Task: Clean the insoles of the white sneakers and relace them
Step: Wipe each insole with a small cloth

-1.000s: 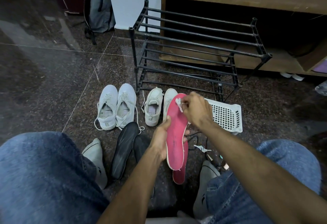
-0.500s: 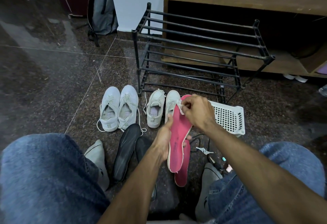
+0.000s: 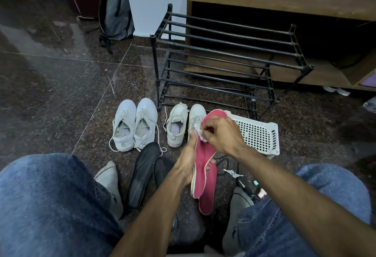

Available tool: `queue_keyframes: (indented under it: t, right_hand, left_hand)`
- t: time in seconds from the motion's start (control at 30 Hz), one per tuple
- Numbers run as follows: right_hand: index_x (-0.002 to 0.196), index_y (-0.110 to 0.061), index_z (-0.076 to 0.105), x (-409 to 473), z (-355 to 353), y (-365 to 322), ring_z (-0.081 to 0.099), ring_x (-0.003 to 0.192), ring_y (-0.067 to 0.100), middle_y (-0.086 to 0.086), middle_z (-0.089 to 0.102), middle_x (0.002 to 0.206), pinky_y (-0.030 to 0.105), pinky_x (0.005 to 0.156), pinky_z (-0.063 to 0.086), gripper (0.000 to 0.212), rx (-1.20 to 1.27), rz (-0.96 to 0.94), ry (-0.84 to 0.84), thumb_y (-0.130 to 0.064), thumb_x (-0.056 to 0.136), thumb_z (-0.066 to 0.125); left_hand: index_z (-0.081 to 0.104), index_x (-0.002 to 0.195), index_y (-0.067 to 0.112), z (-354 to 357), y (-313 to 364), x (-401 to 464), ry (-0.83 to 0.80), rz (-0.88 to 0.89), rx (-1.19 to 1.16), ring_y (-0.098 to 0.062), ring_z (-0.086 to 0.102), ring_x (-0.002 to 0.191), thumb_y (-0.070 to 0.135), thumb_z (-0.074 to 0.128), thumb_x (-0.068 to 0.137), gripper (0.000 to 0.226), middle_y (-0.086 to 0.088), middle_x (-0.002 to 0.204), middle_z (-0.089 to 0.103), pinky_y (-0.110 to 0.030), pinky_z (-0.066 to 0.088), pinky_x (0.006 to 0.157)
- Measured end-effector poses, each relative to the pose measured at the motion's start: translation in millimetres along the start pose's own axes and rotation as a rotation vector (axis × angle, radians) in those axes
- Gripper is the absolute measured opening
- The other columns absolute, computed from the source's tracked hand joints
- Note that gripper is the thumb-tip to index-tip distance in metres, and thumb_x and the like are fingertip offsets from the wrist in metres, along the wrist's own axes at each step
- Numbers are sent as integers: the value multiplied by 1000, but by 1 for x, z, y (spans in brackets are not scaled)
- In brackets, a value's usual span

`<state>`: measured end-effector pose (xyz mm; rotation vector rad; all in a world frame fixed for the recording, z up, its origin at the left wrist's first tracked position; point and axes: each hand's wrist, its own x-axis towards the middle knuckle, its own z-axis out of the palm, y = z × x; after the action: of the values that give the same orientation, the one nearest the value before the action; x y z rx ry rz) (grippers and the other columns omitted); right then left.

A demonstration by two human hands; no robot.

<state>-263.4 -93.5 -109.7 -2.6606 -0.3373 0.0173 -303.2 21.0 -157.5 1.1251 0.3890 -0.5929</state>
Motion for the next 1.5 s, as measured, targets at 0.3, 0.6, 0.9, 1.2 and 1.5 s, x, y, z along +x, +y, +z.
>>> queue_keyframes:
  t: [0.3, 0.6, 0.9, 1.2, 1.5]
  right_hand:
    - [98, -16, 73, 12, -2, 9, 64, 88, 24, 3, 69, 107, 36, 78, 53, 17, -175, 108, 64, -17, 91, 58]
    - [93, -17, 72, -2, 3, 9, 63, 87, 25, 1, 68, 104, 39, 81, 53, 17, -161, 39, -23, -15, 91, 55]
    - [103, -23, 72, 3, -1, 9, 64, 94, 27, 2, 68, 110, 37, 81, 53, 17, -95, 191, 38, -21, 90, 61]
    - [91, -17, 70, -8, 12, -3, 64, 85, 26, 2, 67, 100, 40, 79, 53, 16, -182, 34, -59, -17, 90, 54]
    - [92, -20, 72, -19, 11, -10, 66, 83, 31, 8, 71, 92, 41, 77, 55, 15, -98, 172, -41, -21, 88, 57]
  left_hand:
    - [69, 105, 8, -3, -8, 1, -24, -35, -14, -25, 52, 53, 73, 26, 89, 80, -19, 71, 61, -25, 42, 42]
    - [67, 113, 4, -10, -13, 8, -44, -23, -39, -22, 54, 50, 74, 30, 88, 83, -17, 70, 59, -24, 42, 41]
    - [68, 112, 6, -11, -15, 14, -69, -52, -91, -25, 59, 53, 71, 41, 88, 74, -18, 75, 65, -27, 46, 45]
    - [69, 111, 7, -19, -20, 19, -49, -29, -205, -23, 61, 55, 69, 37, 91, 72, -20, 86, 64, -26, 45, 46]
    - [66, 121, 9, -12, -18, 22, -53, -5, -142, -28, 68, 88, 69, 42, 86, 74, -18, 103, 70, -41, 55, 80]
